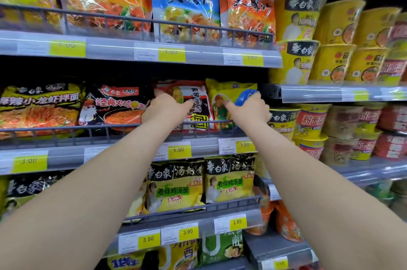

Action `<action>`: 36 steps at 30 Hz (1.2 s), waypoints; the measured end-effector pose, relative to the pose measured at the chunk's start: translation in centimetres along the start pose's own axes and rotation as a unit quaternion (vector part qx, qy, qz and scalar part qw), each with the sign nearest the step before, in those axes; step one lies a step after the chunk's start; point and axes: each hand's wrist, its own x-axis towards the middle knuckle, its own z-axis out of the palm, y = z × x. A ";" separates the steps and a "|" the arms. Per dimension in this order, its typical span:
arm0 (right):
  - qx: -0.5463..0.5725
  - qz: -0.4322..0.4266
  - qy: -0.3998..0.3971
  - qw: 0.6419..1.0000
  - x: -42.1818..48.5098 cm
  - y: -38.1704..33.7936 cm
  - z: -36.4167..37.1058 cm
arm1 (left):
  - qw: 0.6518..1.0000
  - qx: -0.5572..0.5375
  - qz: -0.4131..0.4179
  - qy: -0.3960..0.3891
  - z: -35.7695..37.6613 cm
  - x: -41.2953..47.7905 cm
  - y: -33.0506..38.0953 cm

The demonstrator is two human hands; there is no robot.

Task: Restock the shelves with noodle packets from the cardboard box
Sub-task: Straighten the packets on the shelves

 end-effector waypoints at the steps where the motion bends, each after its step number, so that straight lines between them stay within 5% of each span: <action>1: 0.020 0.003 0.011 1.000 -0.2 0.1 -0.1 | 1.000 -0.026 -0.002 0.010 0.0 -0.1 0.0; 5: 0.115 0.017 0.016 0.993 -0.6 0.6 -1.0 | 0.989 -0.125 0.025 0.081 -0.5 -0.5 -0.3; 12: 0.244 0.022 0.028 0.969 -1.7 1.4 -1.6 | 0.965 -0.057 0.164 0.195 -2.2 -2.2 -1.3; 18: 0.226 -0.030 0.068 0.971 -3.8 1.7 -2.0 | 0.886 0.192 0.343 0.245 -3.3 -3.6 -0.7; 22: 0.187 -0.048 0.092 0.977 -4.8 1.7 -2.8 | 0.851 0.309 0.361 0.225 -3.1 -4.4 0.3; 27: 0.094 -0.138 0.181 0.969 -4.8 1.7 -4.5 | 0.937 0.048 0.265 0.221 -3.9 -4.8 -0.3; 32: 0.033 -0.198 0.216 0.955 -4.5 1.5 -4.4 | 0.944 -0.130 0.248 0.173 -3.3 -4.9 -0.9; 36: -0.005 -0.220 0.216 0.951 -4.5 1.3 -4.1 | 0.957 -0.166 0.210 0.113 -2.6 -4.3 -1.0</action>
